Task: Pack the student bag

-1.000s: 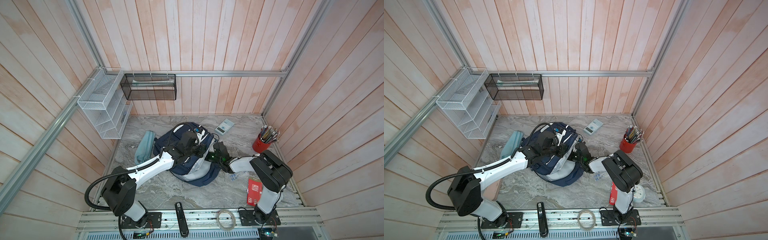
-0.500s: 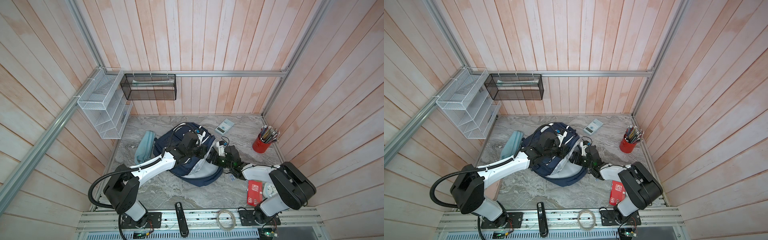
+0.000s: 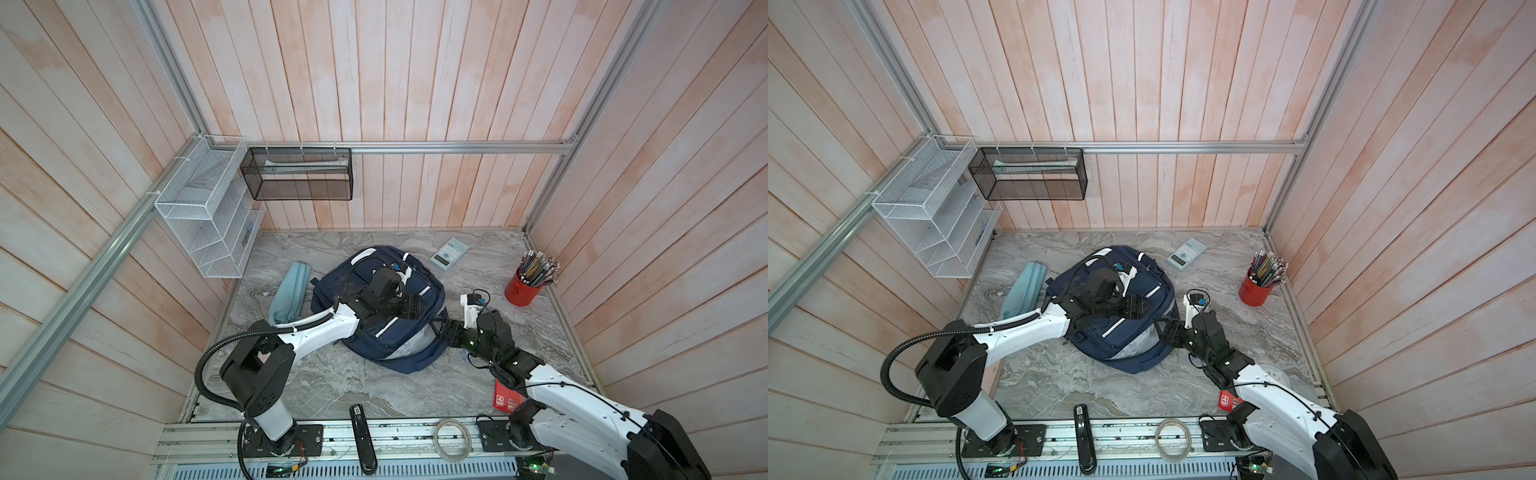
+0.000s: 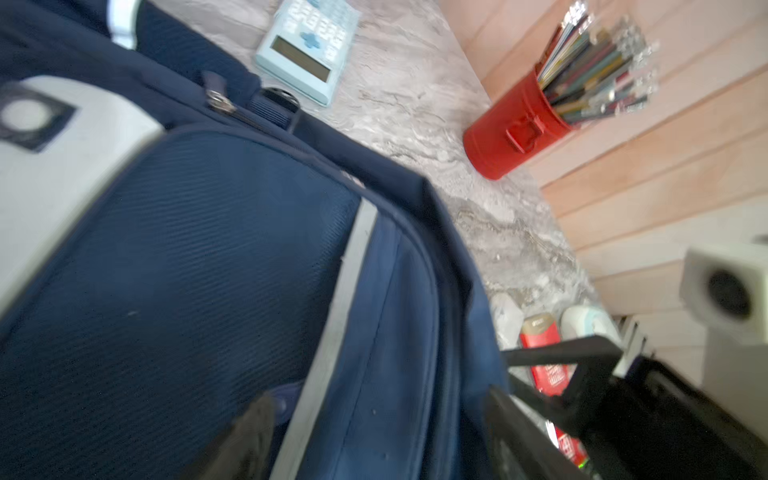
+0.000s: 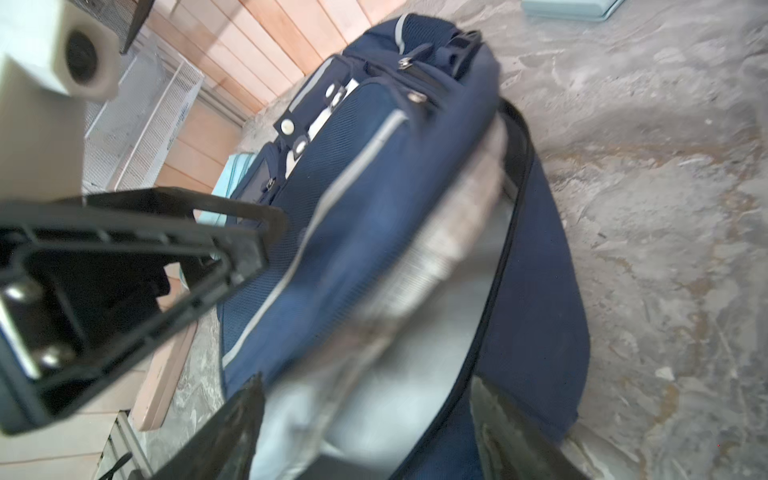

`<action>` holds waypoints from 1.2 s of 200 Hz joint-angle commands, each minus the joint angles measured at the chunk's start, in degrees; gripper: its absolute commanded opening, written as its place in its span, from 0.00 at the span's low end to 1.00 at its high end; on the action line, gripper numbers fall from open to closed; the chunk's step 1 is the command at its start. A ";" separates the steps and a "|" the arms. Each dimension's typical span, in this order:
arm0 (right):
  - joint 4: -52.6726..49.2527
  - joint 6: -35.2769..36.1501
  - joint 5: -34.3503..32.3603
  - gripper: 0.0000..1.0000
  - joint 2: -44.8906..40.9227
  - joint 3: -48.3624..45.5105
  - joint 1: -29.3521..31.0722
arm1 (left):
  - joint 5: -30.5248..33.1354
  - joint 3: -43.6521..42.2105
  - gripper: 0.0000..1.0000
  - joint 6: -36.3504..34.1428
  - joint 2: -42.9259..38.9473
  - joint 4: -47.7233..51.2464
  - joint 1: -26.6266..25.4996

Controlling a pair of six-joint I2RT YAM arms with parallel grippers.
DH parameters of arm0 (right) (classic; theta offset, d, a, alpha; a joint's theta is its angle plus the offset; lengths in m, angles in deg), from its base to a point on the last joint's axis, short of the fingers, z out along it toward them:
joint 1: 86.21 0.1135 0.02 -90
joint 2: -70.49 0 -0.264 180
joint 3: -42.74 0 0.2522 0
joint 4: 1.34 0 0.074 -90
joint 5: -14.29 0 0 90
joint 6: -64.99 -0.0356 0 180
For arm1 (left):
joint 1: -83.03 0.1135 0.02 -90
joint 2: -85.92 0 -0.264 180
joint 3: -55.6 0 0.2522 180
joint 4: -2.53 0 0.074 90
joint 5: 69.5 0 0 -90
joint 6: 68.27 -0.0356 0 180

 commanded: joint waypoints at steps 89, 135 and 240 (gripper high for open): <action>6.75 -4.82 -9.94 0.67 20.20 3.73 14.34 | 3.96 -30.62 0.88 11.50 -33.78 3.44 14.15; 1.80 3.44 -7.81 0.50 22.25 8.77 5.48 | 7.02 -40.48 0.87 14.53 -36.48 -4.99 18.27; 0.31 11.98 -2.07 0.58 18.33 11.29 -1.08 | 3.06 -39.95 0.38 18.84 -13.01 -22.48 23.10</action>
